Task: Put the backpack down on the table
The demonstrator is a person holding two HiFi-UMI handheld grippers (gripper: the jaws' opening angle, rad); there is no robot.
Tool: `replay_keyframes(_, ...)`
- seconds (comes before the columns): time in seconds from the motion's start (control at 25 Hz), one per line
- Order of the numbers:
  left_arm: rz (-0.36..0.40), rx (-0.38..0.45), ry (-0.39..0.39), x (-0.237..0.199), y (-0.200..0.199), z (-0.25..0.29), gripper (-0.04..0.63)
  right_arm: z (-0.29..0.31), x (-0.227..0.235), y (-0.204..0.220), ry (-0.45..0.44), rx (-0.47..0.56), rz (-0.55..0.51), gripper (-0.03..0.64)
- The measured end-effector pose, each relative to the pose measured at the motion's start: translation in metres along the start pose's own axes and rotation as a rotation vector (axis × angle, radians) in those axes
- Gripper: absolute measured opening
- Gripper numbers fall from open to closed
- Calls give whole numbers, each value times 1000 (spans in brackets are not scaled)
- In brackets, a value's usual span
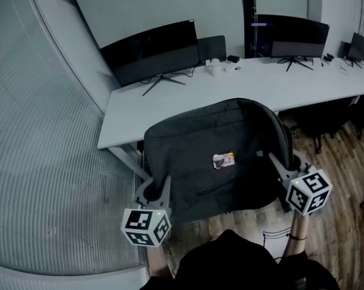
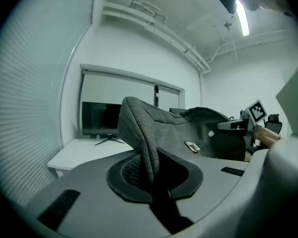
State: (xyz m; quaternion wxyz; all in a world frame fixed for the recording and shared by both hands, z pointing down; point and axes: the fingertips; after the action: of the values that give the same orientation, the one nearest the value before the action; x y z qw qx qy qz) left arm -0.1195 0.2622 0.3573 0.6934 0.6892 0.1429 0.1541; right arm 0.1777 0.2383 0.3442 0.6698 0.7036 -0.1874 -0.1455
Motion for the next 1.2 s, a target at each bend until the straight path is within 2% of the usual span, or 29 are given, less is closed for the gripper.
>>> replay_keyframes(0.56,-20,-41,-16,3,11,7,44,3,9,13,-3,-33,17,109)
replay_keyframes(0.88,-39,-58,-52,24,18,8,44,-3,27,16,-34,-51,25,109)
replay_keyframes(1.2,-51,-66,-89,22,20,12,44,6,32,19,-56,-61,35,109)
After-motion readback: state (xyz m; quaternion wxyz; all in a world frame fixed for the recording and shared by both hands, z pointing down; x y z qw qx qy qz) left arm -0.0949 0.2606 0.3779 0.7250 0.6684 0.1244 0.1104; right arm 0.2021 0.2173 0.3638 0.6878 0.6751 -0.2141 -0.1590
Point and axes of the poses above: the fingertips, and each gripper's own axes: z forward along the fingers, x to its right, y out of its underside, and after that the axes turned 11 degrees about x, right-handed
